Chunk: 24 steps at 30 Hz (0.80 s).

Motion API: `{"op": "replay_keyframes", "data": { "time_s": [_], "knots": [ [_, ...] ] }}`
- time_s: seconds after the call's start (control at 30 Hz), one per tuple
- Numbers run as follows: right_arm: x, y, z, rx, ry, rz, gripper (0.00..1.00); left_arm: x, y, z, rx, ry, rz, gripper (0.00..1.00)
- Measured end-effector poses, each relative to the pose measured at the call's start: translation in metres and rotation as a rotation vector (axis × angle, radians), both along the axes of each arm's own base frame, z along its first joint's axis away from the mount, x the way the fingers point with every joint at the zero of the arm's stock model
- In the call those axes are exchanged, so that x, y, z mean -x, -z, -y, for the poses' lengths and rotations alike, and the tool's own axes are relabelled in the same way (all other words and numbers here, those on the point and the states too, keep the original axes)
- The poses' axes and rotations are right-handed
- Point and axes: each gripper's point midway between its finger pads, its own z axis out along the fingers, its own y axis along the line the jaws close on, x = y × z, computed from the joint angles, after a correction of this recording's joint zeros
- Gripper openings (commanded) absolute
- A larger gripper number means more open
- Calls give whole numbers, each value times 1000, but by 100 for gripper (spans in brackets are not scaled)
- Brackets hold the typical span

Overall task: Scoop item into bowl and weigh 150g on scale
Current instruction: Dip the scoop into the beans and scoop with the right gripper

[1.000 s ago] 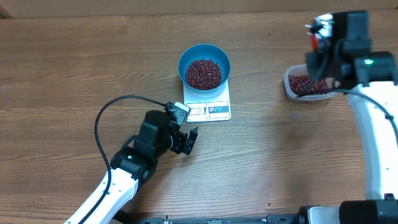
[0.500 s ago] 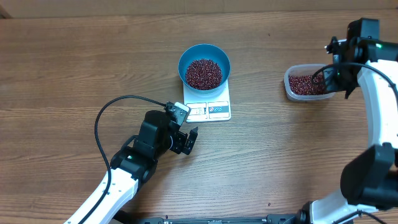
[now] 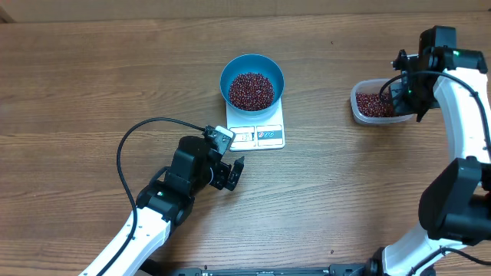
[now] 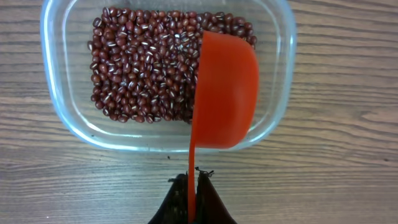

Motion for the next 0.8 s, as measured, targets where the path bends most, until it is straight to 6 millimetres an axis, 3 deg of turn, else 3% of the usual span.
{"op": "replay_keyframes", "data": {
  "time_s": [0.53,0.8],
  "knots": [
    [-6,40,0,-22,-2,-78,4,0,0,0,0,0,0,100],
    [-7,49,-15,-111,-12,-89,4,0,0,0,0,0,0,99]
  ]
}}
